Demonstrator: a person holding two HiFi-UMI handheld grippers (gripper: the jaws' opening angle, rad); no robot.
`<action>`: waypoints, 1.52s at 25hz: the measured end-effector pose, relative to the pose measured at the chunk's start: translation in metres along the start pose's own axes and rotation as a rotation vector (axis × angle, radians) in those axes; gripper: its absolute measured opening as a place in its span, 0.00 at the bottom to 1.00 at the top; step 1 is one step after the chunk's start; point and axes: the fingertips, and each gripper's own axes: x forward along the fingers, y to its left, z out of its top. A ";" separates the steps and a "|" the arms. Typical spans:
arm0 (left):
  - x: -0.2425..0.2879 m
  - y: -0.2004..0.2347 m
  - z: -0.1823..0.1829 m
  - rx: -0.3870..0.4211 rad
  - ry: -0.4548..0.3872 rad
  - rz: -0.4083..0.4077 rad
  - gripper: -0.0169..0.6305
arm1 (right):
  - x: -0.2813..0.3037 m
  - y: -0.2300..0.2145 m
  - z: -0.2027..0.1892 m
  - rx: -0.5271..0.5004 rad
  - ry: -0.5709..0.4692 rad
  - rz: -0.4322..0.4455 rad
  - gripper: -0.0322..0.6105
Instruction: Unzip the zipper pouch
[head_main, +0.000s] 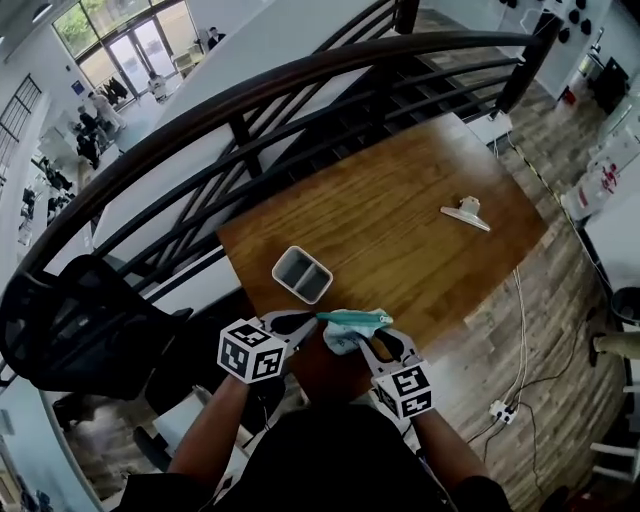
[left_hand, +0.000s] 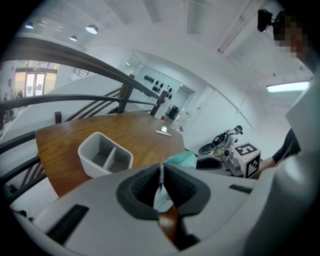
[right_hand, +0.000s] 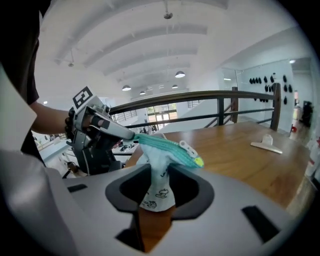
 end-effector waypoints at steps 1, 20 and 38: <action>-0.001 0.000 0.000 0.011 0.002 0.000 0.07 | -0.002 0.005 -0.002 0.011 -0.001 0.031 0.23; -0.021 -0.045 -0.028 0.126 0.024 -0.180 0.07 | -0.019 -0.029 -0.027 -0.181 0.097 0.347 0.48; -0.046 -0.016 -0.044 0.011 -0.015 -0.036 0.07 | 0.036 0.001 -0.004 -0.451 0.150 0.675 0.25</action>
